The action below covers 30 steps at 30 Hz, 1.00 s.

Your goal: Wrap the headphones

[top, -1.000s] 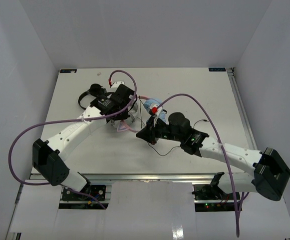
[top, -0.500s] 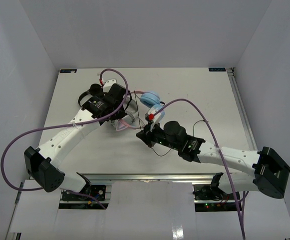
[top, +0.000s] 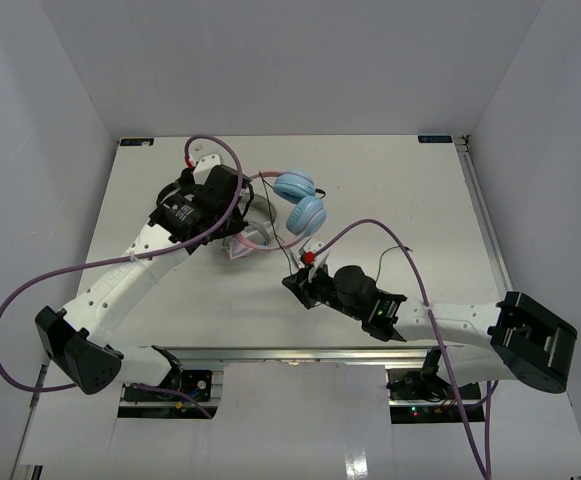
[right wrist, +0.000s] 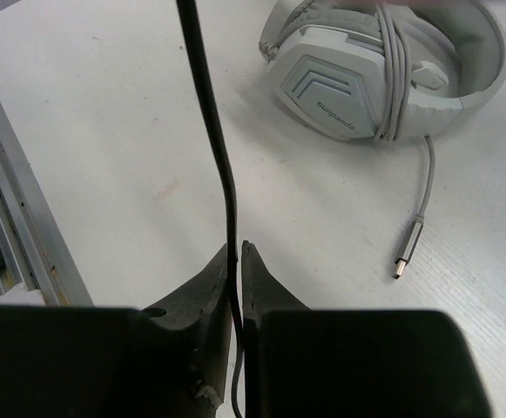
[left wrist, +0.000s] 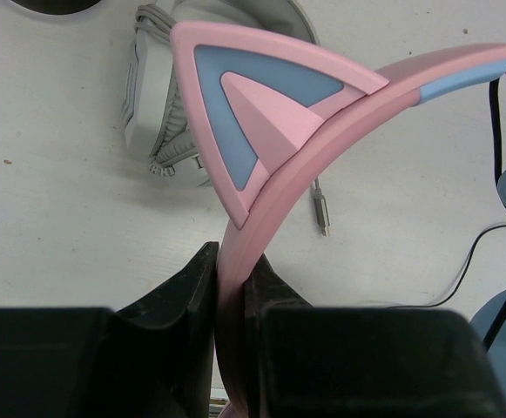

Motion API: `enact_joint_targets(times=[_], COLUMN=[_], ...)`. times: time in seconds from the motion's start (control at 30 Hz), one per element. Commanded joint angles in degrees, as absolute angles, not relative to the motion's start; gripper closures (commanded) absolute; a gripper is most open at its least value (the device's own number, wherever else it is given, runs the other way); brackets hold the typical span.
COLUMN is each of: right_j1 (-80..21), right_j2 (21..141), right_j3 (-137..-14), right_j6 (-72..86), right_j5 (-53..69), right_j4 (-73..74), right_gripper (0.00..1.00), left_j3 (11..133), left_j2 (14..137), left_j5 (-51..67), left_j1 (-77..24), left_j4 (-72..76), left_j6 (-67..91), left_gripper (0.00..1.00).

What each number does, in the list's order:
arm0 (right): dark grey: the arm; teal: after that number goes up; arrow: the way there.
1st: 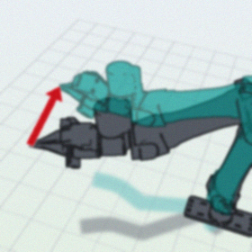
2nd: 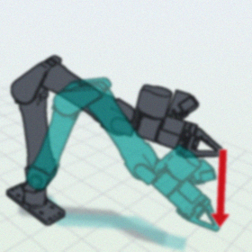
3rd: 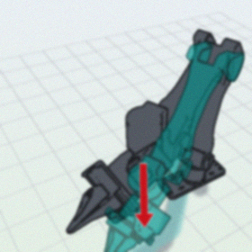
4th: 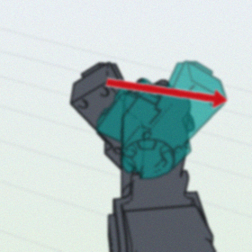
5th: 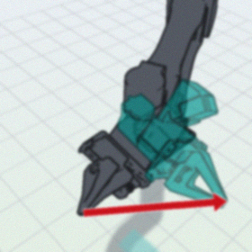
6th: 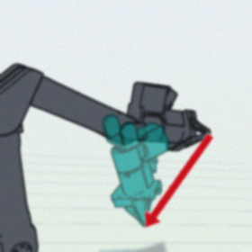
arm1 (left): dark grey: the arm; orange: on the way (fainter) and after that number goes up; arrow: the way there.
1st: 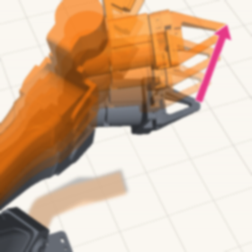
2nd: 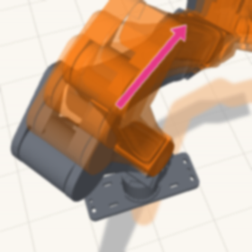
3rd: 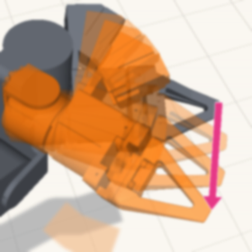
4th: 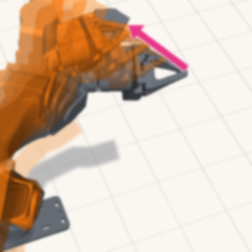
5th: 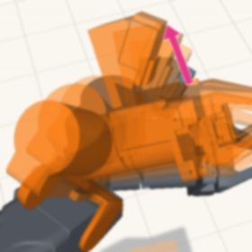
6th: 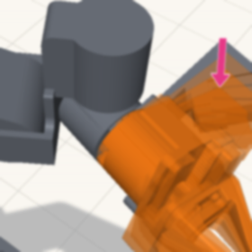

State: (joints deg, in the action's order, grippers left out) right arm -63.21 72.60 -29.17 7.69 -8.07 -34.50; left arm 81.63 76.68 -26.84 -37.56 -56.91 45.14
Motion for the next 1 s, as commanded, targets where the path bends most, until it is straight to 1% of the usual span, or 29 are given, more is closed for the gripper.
enact_joint_targets(times=[0.0,0.2,0.4,0.53,0.7,0.83,0.97], right_j1=[-63.72,-63.72,-63.72,-63.56,-62.42,-60.12,-58.47], right_j2=[73.30,76.66,81.51,84.94,88.52,90.94,94.25], right_j3=[-25.25,-21.26,-19.62,-18.21,-16.06,-13.59,-13.27], right_j6=[5.50,4.27,2.94,1.92,2.39,3.60,4.42], right_j5=[-11.07,-11.01,-9.86,-10.09,-9.40,-6.56,-4.60], right_j4=[-48.32,-55.94,-62.32,-66.79,-71.30,-76.61,-78.74], right_gripper=[0.86,0.83,0.76,0.73,0.73,0.75,0.79], left_j3=[84.81,84.84,85.10,85.55,86.19,86.40,86.95], left_j2=[73.74,73.00,72.30,71.78,70.93,70.03,69.35], left_j5=[-26.98,-26.76,-25.48,-25.22,-25.62,-25.43,-24.67], left_j1=[-37.18,-37.18,-37.18,-37.18,-37.18,-37.18,-37.18], left_j4=[-55.02,-55.03,-54.86,-55.18,-55.93,-56.04,-55.86], left_j6=[47.63,47.57,47.62,47.32,46.76,46.41,45.89], left_gripper=[1.00,1.00,1.00,1.00,1.00,1.00,1.00])
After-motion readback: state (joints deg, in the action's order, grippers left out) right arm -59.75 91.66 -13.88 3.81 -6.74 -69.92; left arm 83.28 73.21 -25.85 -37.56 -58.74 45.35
